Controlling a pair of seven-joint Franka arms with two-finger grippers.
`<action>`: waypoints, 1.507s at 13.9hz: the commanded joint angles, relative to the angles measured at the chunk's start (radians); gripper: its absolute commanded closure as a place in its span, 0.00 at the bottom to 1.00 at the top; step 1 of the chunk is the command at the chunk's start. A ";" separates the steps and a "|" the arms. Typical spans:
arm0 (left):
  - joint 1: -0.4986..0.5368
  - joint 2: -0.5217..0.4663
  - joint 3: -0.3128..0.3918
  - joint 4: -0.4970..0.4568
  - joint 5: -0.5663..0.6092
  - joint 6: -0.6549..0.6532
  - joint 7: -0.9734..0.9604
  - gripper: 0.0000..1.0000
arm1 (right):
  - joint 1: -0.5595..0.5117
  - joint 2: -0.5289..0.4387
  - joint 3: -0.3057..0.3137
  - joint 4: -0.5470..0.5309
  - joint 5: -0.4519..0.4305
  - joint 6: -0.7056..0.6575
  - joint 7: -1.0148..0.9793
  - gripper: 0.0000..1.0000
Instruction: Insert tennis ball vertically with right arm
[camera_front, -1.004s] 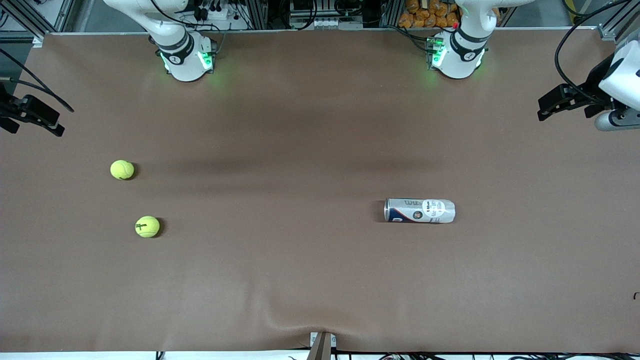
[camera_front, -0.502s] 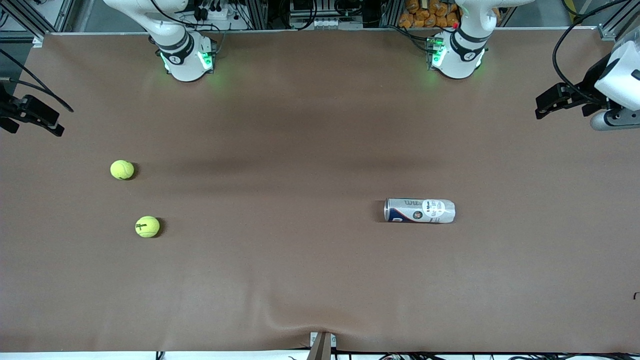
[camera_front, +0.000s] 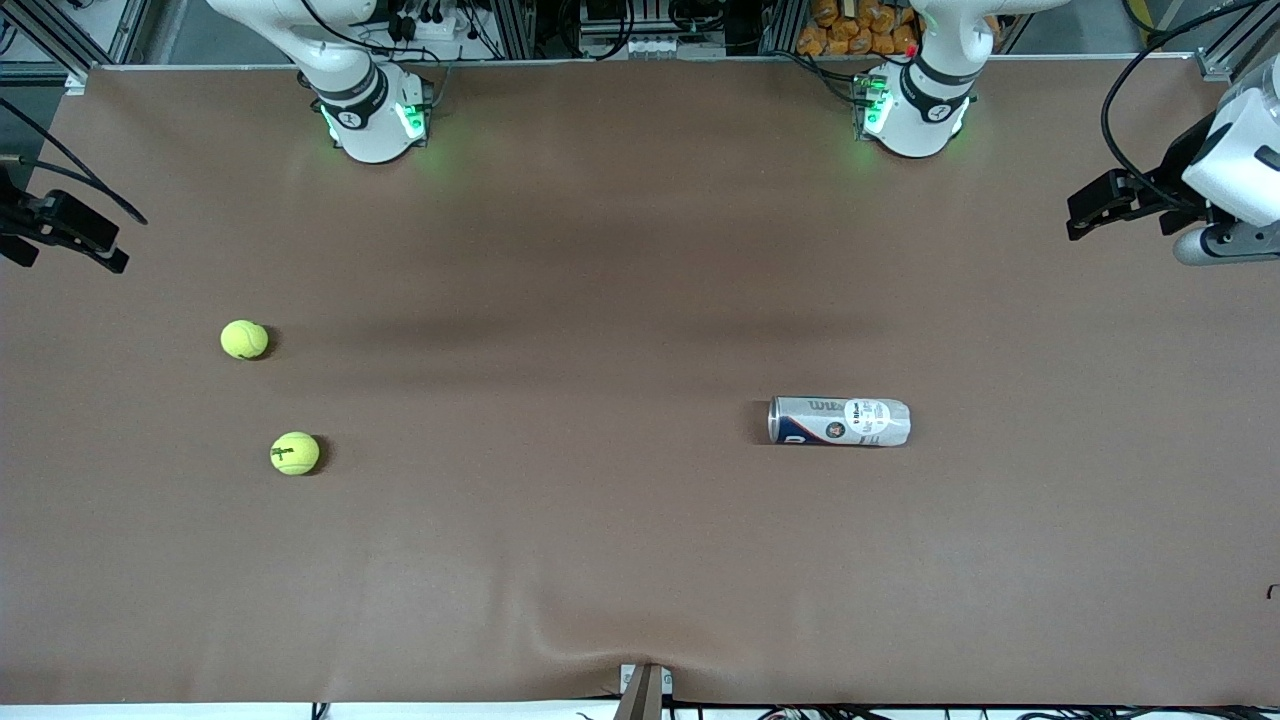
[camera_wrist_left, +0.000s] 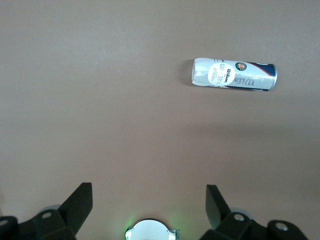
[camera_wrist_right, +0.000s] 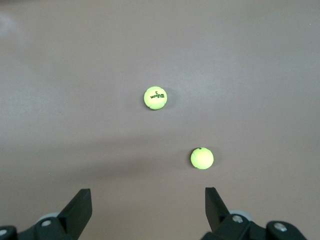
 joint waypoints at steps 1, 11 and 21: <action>-0.004 0.028 -0.014 0.019 0.000 -0.010 0.014 0.00 | -0.004 0.005 0.000 0.012 0.012 -0.008 -0.010 0.00; -0.019 0.146 -0.152 0.016 0.117 0.033 0.037 0.00 | -0.006 0.005 0.000 0.012 0.012 -0.008 -0.010 0.00; -0.041 0.203 -0.171 -0.110 0.305 0.034 0.250 0.00 | -0.009 0.005 0.000 0.012 0.012 -0.013 -0.010 0.00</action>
